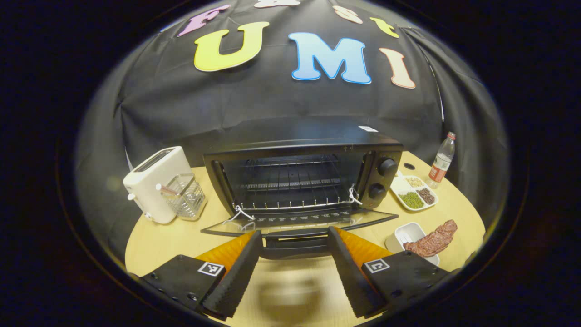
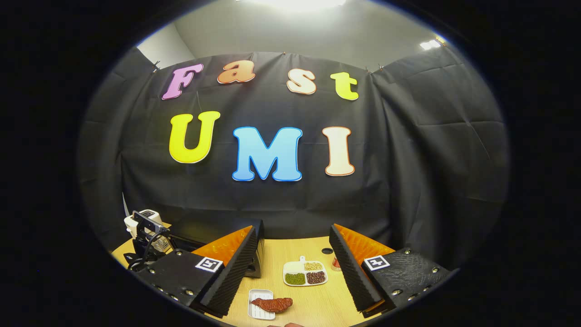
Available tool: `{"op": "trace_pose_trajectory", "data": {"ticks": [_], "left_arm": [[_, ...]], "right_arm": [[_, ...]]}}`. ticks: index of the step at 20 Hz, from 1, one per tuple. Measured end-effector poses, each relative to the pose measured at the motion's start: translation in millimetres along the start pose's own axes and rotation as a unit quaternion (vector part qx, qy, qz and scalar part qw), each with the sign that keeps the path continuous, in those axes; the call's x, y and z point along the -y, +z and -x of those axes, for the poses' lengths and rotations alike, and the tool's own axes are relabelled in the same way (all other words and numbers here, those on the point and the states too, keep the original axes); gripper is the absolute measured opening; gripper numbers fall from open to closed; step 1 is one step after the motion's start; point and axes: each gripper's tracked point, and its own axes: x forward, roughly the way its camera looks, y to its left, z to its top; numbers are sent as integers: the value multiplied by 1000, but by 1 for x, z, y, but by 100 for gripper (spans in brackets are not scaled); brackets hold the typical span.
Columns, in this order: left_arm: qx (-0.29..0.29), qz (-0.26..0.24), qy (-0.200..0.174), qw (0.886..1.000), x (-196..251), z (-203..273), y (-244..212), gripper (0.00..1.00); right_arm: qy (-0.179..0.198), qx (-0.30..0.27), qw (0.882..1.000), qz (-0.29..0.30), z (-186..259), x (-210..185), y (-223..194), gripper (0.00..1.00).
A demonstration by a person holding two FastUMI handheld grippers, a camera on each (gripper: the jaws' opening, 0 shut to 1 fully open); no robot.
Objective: Open the electric oven with the left hand, put the food in, and close the electric oven.
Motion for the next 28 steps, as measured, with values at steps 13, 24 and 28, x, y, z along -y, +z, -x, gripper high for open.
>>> {"op": "trace_pose_trajectory", "data": {"ticks": [13, 24, 28], "left_arm": [[-35, 54, 16, 998, -18, 9, -30, 96], [158, 70, 32, 985, -48, 116, 146, 92], [190, 52, 41, 980, -50, 155, 179, 96]], "right_arm": [[18, -33, 999, 6, -6, -2, -27, 97], [86, -265, 960, -29, -59, 27, -190, 97], [103, -351, 925, -103, -62, 25, -245, 98]]}}
